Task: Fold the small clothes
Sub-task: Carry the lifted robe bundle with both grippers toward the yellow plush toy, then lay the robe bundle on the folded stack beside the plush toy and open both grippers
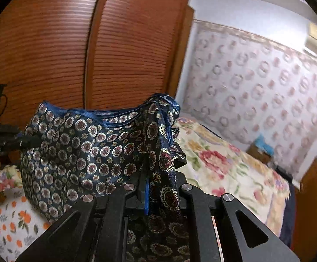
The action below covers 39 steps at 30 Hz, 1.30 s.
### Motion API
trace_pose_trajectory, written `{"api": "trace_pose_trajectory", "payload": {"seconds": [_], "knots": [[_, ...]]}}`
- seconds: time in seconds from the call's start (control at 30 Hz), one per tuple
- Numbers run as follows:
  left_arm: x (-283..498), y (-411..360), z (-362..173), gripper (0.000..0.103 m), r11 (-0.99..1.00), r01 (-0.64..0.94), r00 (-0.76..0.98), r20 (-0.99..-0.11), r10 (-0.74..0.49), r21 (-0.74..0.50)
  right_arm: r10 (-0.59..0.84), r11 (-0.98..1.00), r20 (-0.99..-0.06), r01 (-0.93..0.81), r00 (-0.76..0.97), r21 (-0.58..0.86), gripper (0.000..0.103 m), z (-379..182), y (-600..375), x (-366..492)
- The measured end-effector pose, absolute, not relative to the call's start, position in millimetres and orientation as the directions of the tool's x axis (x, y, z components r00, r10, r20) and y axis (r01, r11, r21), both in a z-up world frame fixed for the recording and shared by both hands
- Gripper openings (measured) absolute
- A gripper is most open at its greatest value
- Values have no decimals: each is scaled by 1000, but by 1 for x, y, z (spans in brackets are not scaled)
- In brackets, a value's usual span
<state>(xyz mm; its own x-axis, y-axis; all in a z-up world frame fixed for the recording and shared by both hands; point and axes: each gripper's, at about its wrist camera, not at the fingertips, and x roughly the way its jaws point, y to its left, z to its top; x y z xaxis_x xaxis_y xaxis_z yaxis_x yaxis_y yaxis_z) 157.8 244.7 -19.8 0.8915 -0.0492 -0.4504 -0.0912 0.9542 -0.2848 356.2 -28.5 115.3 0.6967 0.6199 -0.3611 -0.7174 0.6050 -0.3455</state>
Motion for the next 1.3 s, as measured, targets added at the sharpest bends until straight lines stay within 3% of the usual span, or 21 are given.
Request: {"api": "trace_pose_trajectory", "payload": {"seconds": [0.6, 0.73, 0.8, 0.87, 1.03, 1.3], "knots": [[127, 260, -55, 6, 911, -232, 881, -471, 48, -342, 643, 478, -449, -783, 621, -398, 12, 104, 56, 422], [126, 256, -59, 6, 910, -246, 867, -495, 53, -335, 638, 523, -445, -778, 629, -350, 21, 110, 59, 423], [126, 255, -59, 6, 911, -258, 864, -498, 69, -322, 652, 549, -419, -775, 632, -314, 34, 115, 60, 422], [126, 255, -60, 6, 910, -264, 862, -501, 74, -319, 673, 551, -399, -782, 623, -292, 54, 119, 54, 420], [126, 256, -61, 6, 904, -290, 854, -511, 95, -315, 678, 542, -426, -799, 599, -260, 63, 107, 30, 418], [126, 256, -63, 7, 903, -320, 838, -530, 129, -286, 602, 578, -524, -781, 603, -235, 63, 73, 17, 442]]}}
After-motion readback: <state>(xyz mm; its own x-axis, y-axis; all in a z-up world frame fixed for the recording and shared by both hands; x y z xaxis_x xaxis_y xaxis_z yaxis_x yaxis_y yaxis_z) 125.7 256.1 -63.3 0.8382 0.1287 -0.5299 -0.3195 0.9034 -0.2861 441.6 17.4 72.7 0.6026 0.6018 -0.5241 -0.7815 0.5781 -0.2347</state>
